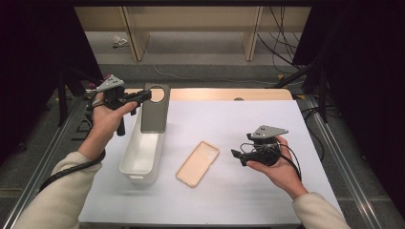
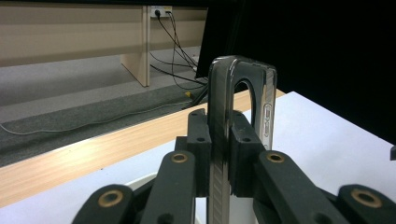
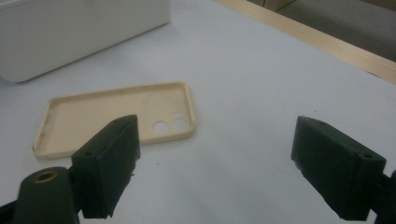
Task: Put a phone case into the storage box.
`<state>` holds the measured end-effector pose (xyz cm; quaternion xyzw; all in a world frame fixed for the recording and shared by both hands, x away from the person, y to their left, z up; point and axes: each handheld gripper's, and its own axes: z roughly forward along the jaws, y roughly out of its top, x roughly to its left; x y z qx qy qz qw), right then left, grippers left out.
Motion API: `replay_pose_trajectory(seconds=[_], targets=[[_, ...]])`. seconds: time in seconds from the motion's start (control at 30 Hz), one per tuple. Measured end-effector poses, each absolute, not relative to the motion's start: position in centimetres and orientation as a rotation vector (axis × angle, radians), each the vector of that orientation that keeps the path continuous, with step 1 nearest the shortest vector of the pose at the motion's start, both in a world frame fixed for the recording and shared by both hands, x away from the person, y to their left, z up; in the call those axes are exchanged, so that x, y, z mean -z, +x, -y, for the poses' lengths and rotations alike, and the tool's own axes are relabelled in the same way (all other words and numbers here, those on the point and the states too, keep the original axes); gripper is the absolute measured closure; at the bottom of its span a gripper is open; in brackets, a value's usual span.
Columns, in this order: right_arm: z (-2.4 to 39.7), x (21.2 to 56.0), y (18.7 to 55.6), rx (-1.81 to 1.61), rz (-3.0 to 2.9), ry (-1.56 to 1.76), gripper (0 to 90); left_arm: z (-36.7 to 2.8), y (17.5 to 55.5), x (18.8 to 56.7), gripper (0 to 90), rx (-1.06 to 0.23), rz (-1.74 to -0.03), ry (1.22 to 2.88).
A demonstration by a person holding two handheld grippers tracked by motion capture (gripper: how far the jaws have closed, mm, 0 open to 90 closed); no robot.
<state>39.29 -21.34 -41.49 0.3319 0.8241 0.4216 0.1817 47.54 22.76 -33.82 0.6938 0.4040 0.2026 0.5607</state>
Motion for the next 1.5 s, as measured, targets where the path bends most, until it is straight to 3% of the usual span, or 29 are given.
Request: replay_pose_trajectory(seconds=[1.5], targets=[[21.5,41.6,39.4,-1.191,-2.330,0.947,16.3,-24.7,51.4,35.2,80.9,-0.500,-1.020,1.661]])
